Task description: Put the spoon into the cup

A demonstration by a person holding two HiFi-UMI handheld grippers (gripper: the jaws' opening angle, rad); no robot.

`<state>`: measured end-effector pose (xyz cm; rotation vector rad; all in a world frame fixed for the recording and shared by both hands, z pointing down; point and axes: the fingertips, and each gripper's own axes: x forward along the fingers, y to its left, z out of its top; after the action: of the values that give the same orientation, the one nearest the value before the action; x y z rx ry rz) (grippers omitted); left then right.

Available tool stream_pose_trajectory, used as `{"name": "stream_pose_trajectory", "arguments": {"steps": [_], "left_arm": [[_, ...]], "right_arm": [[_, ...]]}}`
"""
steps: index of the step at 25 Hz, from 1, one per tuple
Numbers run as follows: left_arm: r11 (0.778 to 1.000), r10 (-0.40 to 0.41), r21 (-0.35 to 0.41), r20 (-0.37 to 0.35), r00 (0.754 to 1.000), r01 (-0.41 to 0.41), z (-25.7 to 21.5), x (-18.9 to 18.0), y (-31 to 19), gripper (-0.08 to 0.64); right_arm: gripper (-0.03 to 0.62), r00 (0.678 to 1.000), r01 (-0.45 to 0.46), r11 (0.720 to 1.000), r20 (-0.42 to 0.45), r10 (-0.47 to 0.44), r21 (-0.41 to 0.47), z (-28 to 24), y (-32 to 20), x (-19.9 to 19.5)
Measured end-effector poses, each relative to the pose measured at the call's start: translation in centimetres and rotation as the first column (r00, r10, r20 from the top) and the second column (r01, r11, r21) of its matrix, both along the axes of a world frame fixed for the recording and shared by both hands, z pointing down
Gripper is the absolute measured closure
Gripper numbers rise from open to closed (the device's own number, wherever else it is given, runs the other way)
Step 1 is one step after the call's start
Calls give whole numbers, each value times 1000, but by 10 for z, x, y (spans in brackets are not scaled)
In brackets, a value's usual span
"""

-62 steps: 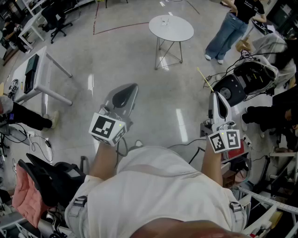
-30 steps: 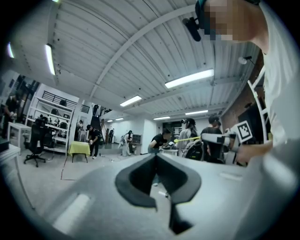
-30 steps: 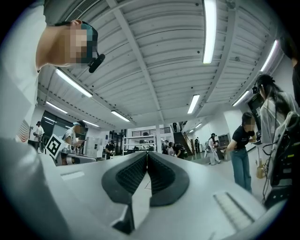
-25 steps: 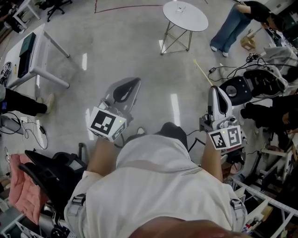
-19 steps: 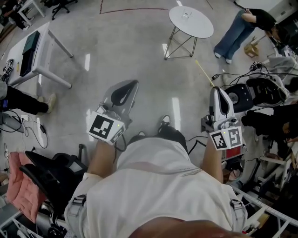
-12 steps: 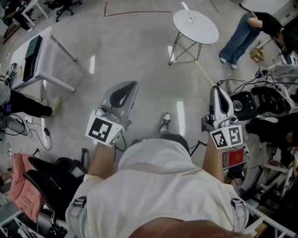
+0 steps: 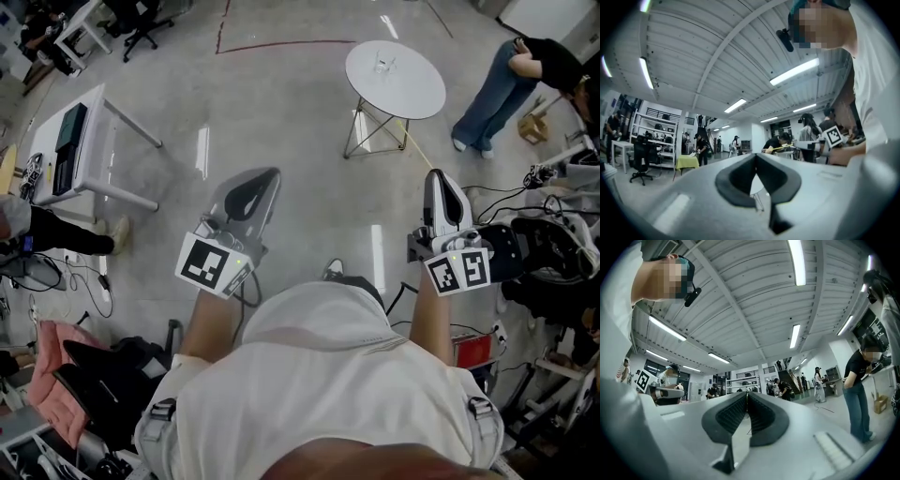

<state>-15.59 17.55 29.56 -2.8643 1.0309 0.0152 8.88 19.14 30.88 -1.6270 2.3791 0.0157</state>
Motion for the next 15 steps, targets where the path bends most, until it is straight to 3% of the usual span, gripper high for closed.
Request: {"name": "stream_pose_trajectory", "arguments": {"steps": [8,15], "left_arm": [[1000,-3,-17,-15,1000,3,18,74,-96,558],[998,18,-66,-2,1000,-18,40,119,-162,558]], "right_arm": [[581,1000,15,1000,-17,-15,-1,9,-103,70],[581,1000,-12,999,-9,12,-46,36,-158,116]]}}
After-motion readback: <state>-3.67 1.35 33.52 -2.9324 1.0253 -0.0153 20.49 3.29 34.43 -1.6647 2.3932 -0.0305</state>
